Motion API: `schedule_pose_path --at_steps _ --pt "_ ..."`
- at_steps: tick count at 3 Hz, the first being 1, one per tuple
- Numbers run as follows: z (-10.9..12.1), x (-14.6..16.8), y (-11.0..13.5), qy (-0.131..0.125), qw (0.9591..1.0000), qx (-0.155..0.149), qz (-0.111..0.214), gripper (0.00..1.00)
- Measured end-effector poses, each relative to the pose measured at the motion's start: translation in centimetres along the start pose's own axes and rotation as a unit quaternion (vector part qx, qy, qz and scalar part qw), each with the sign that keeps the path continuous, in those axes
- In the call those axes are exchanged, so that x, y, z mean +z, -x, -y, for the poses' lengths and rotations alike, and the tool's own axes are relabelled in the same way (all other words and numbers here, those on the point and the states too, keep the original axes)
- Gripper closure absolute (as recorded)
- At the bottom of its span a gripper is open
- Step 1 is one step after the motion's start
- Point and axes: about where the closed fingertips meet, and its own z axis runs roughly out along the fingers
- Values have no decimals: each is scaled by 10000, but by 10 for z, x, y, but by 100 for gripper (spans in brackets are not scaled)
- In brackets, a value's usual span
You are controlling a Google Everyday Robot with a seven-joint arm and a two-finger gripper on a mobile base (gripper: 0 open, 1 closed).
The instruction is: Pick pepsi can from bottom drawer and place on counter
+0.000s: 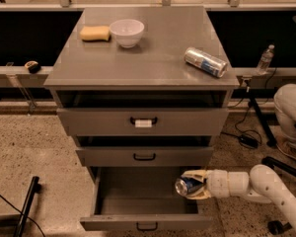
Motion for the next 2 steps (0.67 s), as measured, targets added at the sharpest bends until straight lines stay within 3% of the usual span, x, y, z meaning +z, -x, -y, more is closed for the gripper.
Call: schedule_pose_path --at_steps 1,2 --pt "4 -1 3 70 9999 -108 6 100" --pt "22 -19 32 -76 9976 -692 -36 100"
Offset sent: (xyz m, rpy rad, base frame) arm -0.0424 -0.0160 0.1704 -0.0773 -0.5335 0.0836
